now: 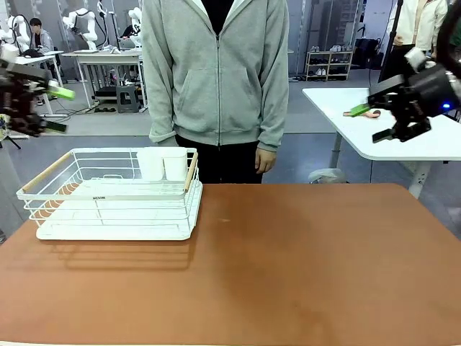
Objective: Clean the table.
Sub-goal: Pick up the Lint Roller when the human hands it over.
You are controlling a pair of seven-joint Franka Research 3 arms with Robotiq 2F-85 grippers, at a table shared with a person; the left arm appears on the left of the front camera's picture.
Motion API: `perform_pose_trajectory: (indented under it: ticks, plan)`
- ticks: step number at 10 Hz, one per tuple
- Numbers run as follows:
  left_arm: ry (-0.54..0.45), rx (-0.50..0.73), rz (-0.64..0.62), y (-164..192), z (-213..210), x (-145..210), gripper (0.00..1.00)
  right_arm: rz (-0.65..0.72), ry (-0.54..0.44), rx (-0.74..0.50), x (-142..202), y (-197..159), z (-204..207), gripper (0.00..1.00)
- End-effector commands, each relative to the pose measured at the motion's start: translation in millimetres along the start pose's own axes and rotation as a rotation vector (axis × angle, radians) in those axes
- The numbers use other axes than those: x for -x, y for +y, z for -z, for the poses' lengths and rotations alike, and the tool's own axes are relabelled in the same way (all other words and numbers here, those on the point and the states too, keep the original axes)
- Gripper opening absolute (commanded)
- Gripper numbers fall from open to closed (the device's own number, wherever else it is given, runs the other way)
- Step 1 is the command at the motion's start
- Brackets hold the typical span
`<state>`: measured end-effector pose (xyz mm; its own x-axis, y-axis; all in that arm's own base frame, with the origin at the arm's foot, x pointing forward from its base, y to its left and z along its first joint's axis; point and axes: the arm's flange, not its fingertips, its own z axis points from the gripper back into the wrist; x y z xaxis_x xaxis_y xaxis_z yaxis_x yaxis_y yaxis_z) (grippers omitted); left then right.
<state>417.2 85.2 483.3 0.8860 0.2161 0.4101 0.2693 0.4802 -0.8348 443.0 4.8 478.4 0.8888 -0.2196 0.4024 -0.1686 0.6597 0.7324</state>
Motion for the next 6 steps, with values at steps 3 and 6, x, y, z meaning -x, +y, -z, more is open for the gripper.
perform_pose_trajectory:
  ticks: [3,6]
  plan:
    - [-0.064,-0.103,-0.195,33,-64,0,1.0,0.235,-0.081,-0.239,10,-79,-68,1.0]
    - [-0.15,-0.095,-0.309,64,-123,12,1.0,0.316,-0.141,-0.309,30,-146,-125,1.0]
